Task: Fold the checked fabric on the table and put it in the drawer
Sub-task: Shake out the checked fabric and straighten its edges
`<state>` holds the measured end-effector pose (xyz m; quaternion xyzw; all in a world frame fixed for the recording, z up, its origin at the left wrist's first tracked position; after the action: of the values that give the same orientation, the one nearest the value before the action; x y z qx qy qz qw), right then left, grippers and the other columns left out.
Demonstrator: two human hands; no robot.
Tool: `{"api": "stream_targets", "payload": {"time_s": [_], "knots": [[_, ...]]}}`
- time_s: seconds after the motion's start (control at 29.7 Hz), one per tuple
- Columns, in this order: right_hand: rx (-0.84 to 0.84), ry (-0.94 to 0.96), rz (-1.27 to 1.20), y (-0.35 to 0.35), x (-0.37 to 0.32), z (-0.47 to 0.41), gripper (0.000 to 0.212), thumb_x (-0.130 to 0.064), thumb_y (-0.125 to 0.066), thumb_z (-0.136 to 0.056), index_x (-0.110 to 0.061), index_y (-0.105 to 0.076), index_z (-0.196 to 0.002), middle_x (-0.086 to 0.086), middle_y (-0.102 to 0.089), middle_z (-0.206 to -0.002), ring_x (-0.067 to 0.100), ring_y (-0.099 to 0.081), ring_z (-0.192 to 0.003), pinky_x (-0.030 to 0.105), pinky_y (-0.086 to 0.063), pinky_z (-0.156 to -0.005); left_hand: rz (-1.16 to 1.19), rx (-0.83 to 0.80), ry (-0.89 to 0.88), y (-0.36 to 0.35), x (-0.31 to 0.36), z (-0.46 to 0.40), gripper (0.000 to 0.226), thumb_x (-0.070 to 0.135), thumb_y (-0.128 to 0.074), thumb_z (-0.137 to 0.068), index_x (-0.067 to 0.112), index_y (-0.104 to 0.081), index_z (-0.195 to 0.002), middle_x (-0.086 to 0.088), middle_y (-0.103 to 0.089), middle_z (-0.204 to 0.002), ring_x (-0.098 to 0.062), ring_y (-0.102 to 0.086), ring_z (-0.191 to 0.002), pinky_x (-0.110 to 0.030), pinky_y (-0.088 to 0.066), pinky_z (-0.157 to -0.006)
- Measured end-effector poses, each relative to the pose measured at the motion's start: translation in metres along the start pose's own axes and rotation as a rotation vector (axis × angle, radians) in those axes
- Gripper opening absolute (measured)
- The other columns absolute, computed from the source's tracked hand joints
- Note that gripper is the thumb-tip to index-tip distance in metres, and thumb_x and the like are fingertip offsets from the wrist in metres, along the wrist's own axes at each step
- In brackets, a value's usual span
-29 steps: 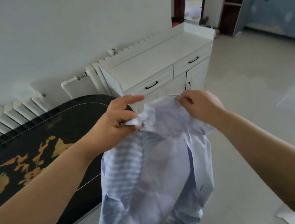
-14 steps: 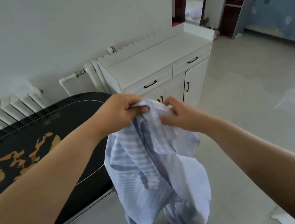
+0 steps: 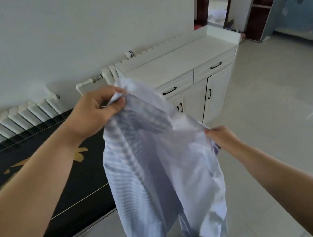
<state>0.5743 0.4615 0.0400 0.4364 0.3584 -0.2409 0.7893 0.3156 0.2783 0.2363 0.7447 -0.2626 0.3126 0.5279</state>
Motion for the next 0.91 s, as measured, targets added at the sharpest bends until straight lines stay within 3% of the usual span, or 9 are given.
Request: {"api": "stream_targets", "payload": {"time_s": [0.1,0.24,0.34,0.4,0.54,0.64,0.77,0.84,0.91], "knots": [[-0.02,0.073,-0.401,-0.011,-0.047,0.009,0.038,-0.028,-0.056,-0.094,-0.008,-0.056,-0.062,0.003,-0.052,-0.049,0.012,-0.051,-0.04,0.02,-0.046,-0.047,0.157,-0.155,-0.007,-0.028,0.015,0.006,0.034,0.035,-0.056,-0.092,0.002,-0.062,-0.085,-0.021,-0.06,-0.082,-0.02,-0.06,-0.08,-0.031,-0.047,-0.076],[-0.084,0.134,-0.625,-0.006,-0.1,0.024,0.033,-0.023,-0.046,-0.1,-0.007,-0.059,-0.074,-0.002,-0.059,-0.05,0.01,-0.058,-0.044,0.018,-0.049,-0.047,0.402,-0.18,-0.025,-0.05,0.029,0.006,0.033,0.027,-0.056,-0.093,-0.003,-0.054,-0.078,-0.011,-0.053,-0.072,-0.019,-0.054,-0.069,-0.024,-0.046,-0.065],[-0.243,0.205,-0.555,-0.013,-0.112,0.045,0.036,-0.021,-0.045,-0.1,-0.008,-0.052,-0.068,-0.002,-0.053,-0.046,0.01,-0.049,-0.04,0.015,-0.039,-0.042,0.193,-0.128,-0.044,-0.059,0.019,0.008,0.028,0.032,-0.052,-0.093,0.016,-0.048,-0.071,0.005,-0.043,-0.062,-0.009,-0.042,-0.058,-0.018,-0.037,-0.056],[-0.359,0.24,-0.485,-0.029,-0.117,0.058,0.029,-0.024,-0.047,-0.099,-0.004,-0.054,-0.078,0.011,-0.048,-0.061,0.018,-0.044,-0.053,0.021,-0.032,-0.049,-0.09,-0.102,-0.038,-0.068,0.004,0.012,0.025,0.038,-0.048,-0.093,0.024,-0.043,-0.073,0.011,-0.042,-0.059,-0.005,-0.04,-0.054,-0.018,-0.037,-0.054],[-0.391,0.328,-0.471,-0.023,-0.13,0.067,0.024,-0.022,-0.05,-0.097,-0.006,-0.064,-0.086,0.01,-0.055,-0.069,0.019,-0.052,-0.062,0.023,-0.042,-0.055,-0.592,-0.046,-0.271,-0.087,-0.01,0.023,0.017,0.029,-0.061,-0.089,0.012,-0.06,-0.085,-0.005,-0.056,-0.101,-0.023,-0.051,-0.092,-0.041,-0.045,-0.08],[-0.334,0.436,-0.332,-0.022,-0.14,0.068,0.025,-0.022,-0.052,-0.096,-0.011,-0.063,-0.077,0.009,-0.052,-0.07,0.021,-0.047,-0.07,0.031,-0.035,-0.064,-0.58,-0.027,-0.322,-0.085,-0.02,0.029,0.017,0.024,-0.068,-0.084,0.01,-0.066,-0.074,-0.023,-0.047,-0.135,-0.042,-0.035,-0.133,-0.054,-0.026,-0.11],[-0.262,0.55,-0.188,-0.025,-0.145,0.071,0.036,-0.029,-0.053,-0.093,-0.024,-0.054,-0.058,-0.002,-0.041,-0.053,0.015,-0.037,-0.053,0.025,-0.03,-0.047,-0.507,0.176,-0.349,-0.063,-0.021,0.025,0.02,0.026,-0.06,-0.086,0.013,-0.063,-0.07,-0.015,-0.038,-0.144,-0.027,-0.024,-0.14,-0.057,-0.017,-0.114],[-0.294,0.586,-0.132,-0.032,-0.145,0.072,0.035,-0.03,-0.054,-0.094,-0.018,-0.053,-0.061,-0.004,-0.037,-0.052,0.012,-0.034,-0.051,0.022,-0.027,-0.046,-0.411,0.038,-0.307,-0.058,-0.021,0.013,0.02,0.025,-0.058,-0.089,0.018,-0.055,-0.07,0.009,-0.051,-0.126,-0.01,-0.046,-0.121,-0.052,-0.017,-0.115],[-0.32,0.596,-0.1,-0.04,-0.143,0.072,0.035,-0.03,-0.055,-0.094,-0.013,-0.053,-0.064,-0.004,-0.039,-0.056,0.009,-0.035,-0.053,0.021,-0.027,-0.049,-0.32,-0.106,-0.268,-0.061,-0.022,0.007,0.019,0.02,-0.058,-0.091,0.016,-0.053,-0.073,0.014,-0.055,-0.08,-0.006,-0.051,-0.076,-0.033,-0.036,-0.101]]}}
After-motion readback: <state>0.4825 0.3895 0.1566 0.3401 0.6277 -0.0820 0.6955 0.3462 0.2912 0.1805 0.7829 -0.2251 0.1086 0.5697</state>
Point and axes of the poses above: each hand's wrist, its own z-axis away from the middle knuckle, its own y-axis out of the back of the hand, x = y × z, the point moved 3 cm from there along -z, towards the middle knuckle
